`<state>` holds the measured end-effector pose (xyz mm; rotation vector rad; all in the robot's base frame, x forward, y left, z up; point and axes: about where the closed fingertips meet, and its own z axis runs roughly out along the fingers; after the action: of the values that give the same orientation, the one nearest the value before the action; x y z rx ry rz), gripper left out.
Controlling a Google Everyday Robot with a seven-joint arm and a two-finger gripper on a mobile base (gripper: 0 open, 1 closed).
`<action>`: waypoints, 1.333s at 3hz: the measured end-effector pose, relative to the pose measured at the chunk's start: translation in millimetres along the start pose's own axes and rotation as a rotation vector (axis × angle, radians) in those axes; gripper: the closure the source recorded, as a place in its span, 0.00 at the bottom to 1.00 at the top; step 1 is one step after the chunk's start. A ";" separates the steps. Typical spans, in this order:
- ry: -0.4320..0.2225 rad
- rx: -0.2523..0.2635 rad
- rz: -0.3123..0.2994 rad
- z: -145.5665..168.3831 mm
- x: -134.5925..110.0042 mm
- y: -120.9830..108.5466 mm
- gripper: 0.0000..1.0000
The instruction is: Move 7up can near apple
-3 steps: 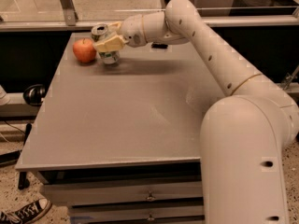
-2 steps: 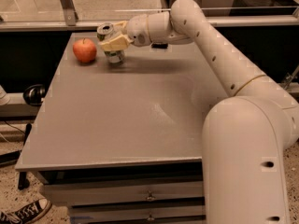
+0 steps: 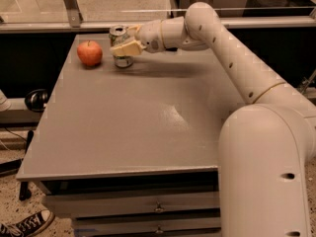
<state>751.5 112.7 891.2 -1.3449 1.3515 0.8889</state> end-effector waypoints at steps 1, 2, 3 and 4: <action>0.004 -0.023 0.018 5.3 9.1 7.2 0.00; 0.002 -0.042 0.036 8.4 16.8 15.5 0.00; -0.026 -0.007 0.063 -12.4 24.5 17.2 0.00; -0.039 0.087 0.063 -71.9 28.4 12.0 0.00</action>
Offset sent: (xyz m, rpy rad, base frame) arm -0.0197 0.0003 -0.0300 0.0004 0.0693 0.0377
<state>732.2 37.8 879.4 -1.2188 1.3933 0.8835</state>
